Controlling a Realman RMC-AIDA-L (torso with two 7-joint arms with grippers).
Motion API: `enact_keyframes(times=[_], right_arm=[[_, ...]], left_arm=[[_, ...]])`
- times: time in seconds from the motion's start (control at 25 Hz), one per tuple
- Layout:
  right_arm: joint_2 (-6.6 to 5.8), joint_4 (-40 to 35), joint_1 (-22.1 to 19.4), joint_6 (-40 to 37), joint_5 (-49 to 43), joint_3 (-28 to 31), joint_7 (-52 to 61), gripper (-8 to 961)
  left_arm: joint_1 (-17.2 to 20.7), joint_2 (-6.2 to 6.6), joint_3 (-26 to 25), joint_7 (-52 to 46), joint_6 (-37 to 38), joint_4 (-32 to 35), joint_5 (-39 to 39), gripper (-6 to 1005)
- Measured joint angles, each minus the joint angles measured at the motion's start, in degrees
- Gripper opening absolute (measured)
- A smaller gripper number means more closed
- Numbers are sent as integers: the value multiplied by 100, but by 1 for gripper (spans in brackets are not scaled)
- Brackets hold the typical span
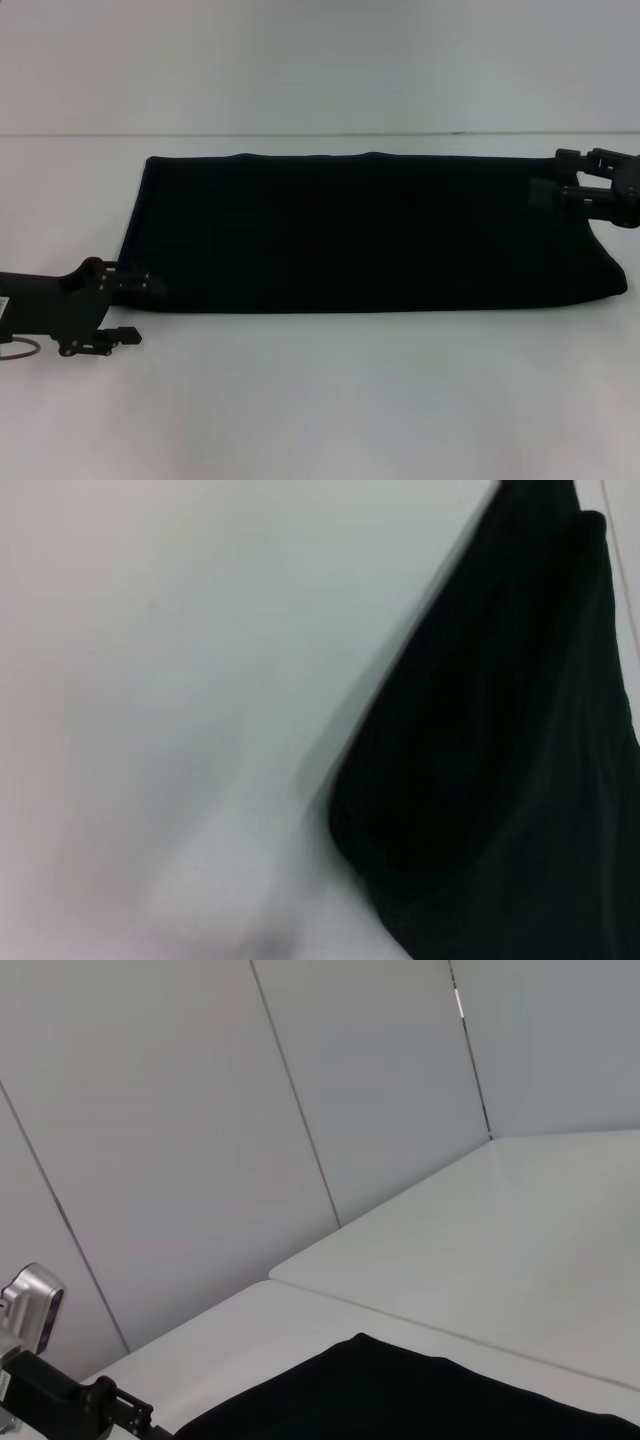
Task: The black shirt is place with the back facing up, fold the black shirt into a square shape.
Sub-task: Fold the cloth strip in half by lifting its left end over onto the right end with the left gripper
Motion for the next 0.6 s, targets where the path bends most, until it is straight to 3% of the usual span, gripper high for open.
enact_keyframes(times=[0.6], right_arm=[[52,1,14,78,15,10,-110,914]], left_arm=[[-22,-18,-13,-6,-352,-153,-50,742]])
